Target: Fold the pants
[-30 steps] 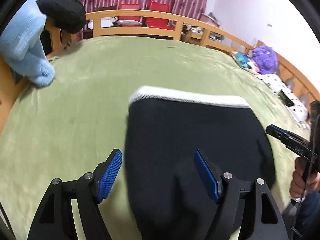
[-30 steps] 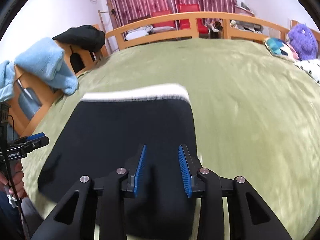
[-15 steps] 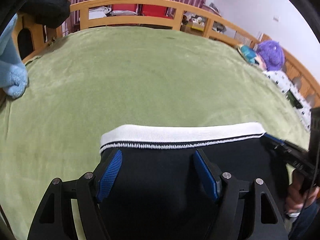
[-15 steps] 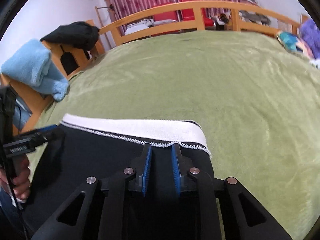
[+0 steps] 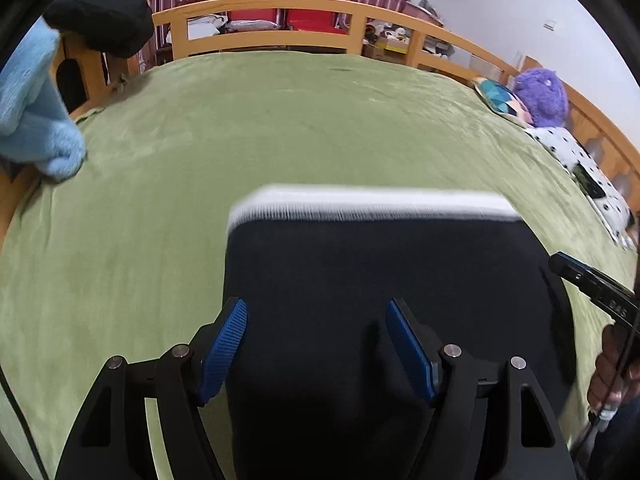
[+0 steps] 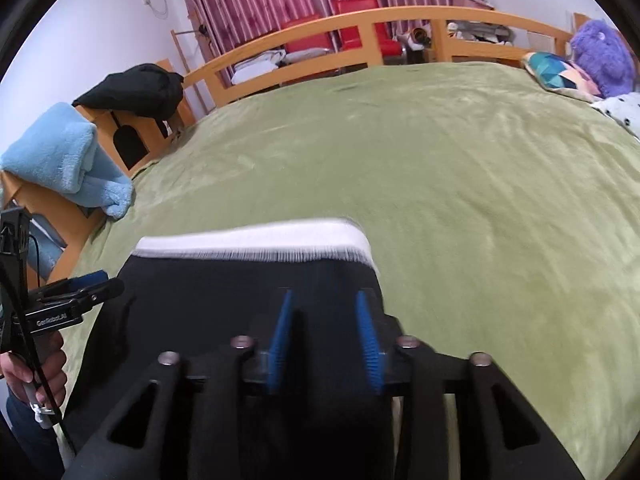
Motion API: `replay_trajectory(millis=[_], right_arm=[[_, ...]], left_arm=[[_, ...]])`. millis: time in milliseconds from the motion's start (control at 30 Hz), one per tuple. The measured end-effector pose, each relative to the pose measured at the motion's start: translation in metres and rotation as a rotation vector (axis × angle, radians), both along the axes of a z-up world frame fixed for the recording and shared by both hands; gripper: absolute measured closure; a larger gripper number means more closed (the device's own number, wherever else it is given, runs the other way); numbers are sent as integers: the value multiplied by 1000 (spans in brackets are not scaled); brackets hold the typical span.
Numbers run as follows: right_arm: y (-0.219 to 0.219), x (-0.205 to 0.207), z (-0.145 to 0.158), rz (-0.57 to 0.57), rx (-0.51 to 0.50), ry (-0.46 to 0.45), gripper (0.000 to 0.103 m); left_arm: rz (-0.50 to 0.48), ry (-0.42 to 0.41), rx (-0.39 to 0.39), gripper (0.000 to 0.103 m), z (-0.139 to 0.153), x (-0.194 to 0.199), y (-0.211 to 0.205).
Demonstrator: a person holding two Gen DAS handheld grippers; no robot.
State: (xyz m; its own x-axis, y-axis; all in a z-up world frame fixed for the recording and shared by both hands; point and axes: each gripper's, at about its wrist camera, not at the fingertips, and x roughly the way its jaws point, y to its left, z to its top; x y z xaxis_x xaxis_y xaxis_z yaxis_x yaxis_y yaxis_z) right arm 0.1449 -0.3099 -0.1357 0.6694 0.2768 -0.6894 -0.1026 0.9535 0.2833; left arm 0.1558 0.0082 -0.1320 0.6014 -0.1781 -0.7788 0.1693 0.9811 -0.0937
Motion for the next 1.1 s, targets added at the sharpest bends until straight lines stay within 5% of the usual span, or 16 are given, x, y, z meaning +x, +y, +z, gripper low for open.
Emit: replay_trajectory(millis=[233, 433, 633, 867, 1100], right_arm=[[-19, -73, -27, 2, 17, 55, 66], [-19, -106, -36, -14, -37, 122, 65], [-16, -138, 12, -67, -46, 49, 68], [2, -169, 79, -95, -69, -41, 33], [7, -206, 125, -126, -122, -97, 26]], left_arm=[[0, 45, 41, 28, -30, -95, 4], [80, 90, -34, 23, -32, -129, 24], [100, -6, 29, 25, 12, -149, 8], [113, -92, -1, 24, 69, -161, -19], [124, -163, -2, 14, 106, -189, -44]])
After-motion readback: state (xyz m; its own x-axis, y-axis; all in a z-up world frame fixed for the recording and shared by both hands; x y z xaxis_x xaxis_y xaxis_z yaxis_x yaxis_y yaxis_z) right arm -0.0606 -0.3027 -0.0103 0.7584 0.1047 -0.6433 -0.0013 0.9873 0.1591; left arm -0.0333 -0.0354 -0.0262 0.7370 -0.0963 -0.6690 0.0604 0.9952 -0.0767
